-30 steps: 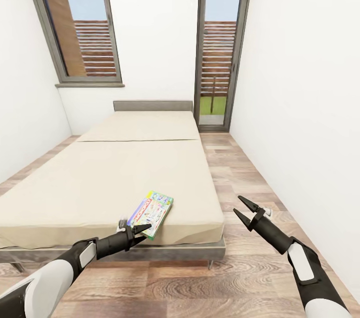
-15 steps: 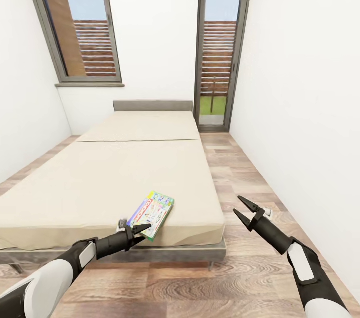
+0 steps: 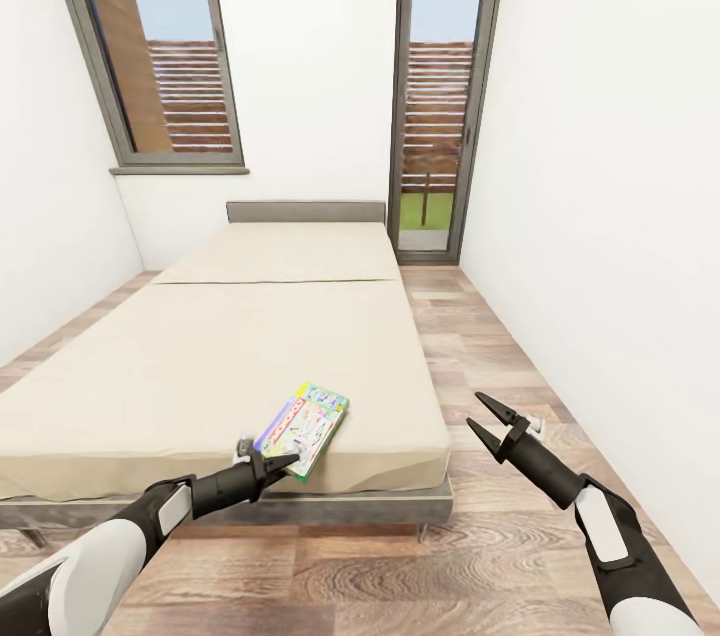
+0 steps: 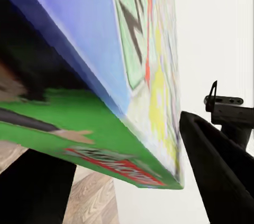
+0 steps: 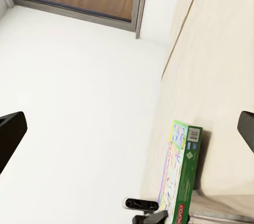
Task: Put all the toys in the child's room - the three board games (two on the bed and one on the table), the two jigsaw puzzles on the table, and the tennis ball on the table - inside the toy box on the table in the child's room.
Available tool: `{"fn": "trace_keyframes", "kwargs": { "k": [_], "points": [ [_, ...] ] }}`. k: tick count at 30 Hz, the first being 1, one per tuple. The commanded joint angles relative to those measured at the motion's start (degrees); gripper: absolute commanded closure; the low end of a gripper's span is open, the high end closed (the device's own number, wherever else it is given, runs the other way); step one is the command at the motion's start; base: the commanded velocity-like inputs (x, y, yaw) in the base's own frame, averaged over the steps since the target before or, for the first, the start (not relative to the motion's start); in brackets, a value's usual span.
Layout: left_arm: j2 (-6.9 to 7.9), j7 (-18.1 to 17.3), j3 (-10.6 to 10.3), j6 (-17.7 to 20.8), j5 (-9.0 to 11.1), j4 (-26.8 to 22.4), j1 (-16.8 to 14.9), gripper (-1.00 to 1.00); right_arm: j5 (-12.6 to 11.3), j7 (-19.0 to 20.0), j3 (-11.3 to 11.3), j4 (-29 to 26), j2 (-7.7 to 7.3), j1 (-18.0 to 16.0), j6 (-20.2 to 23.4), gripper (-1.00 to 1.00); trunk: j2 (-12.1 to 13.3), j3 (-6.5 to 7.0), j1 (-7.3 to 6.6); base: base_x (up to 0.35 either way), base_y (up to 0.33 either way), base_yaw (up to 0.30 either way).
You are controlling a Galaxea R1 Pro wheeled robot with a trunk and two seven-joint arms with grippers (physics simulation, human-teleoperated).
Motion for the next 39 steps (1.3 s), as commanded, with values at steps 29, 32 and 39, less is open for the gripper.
{"fn": "trace_keyframes", "kwargs": {
  "k": [29,32,39],
  "points": [
    [-0.01,-0.5,0.5,0.6,-0.5,0.0,0.0,1.00,0.0,0.2,0.0,0.1,0.07,0.0,-2.1,-1.00,8.4,3.71,-4.62,0.000,0.000,0.000],
    [-0.01,-0.5,0.5,0.6,-0.5,0.0,0.0,1.00,0.0,0.2,0.0,0.1,0.08,0.0,-2.1,-1.00,9.6,4.25,-5.28,0.000,0.000,0.000],
    [-0.01,-0.4,0.5,0.6,-0.5,0.0,0.0,1.00,0.0,0.1,0.0,0.1,0.08,0.0,-2.2,-1.00,12.4,5.51,-6.82,0.000,0.000,0.000]
  ]
}}
